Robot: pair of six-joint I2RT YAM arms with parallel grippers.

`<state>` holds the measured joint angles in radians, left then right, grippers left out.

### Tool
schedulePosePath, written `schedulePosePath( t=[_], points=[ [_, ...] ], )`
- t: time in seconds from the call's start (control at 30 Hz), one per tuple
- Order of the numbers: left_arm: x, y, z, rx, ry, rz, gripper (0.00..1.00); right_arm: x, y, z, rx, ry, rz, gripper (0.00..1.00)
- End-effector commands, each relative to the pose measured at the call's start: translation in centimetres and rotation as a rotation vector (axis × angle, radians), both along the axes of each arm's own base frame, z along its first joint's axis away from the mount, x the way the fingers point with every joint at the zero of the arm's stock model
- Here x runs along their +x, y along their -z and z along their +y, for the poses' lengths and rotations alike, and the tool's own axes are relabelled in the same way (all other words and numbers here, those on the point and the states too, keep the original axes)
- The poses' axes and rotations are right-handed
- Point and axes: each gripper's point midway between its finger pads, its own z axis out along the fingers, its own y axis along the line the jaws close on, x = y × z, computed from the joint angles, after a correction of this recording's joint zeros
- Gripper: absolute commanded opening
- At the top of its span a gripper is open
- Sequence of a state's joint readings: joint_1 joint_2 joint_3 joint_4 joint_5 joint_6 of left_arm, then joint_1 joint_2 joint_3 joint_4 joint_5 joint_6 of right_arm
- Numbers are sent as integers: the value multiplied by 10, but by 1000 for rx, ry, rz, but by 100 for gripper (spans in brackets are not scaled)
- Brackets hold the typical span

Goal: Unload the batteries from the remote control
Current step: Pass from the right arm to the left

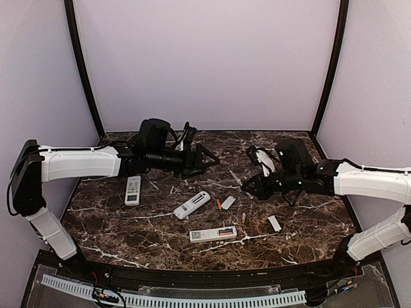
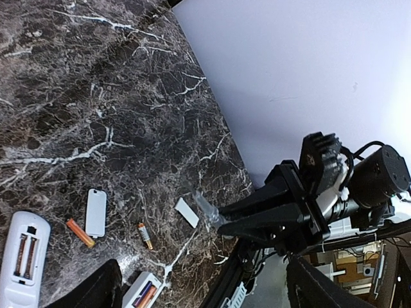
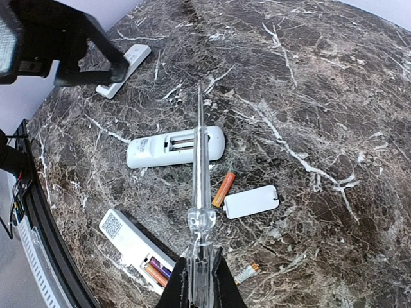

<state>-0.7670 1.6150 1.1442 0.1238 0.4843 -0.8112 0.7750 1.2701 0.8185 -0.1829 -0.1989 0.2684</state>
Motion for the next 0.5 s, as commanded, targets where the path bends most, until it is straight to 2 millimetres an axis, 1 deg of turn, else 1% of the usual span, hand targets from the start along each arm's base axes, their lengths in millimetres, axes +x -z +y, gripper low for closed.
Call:
schedulePosePath(
  t=[0.0,0.17,0.3,0.37,0.47],
  points=[
    [1,-10,-18,-91,20,51,86,-7,-6,12,-27,-21,-45,0],
    [3,4,-16,-60,-6,81,82,-16,-17,26,-3,-68,-65,0],
    [3,9,-17,-64,-7,105,75,-18,-22,32,8,-87,-77,0],
    [3,10,-19,-69,-2,107,70,-20,-26,37,32,-111,-69,0],
    [1,4,-23,-101,27,93,61,-26,-30,45,74,-145,-43,0]
  ],
)
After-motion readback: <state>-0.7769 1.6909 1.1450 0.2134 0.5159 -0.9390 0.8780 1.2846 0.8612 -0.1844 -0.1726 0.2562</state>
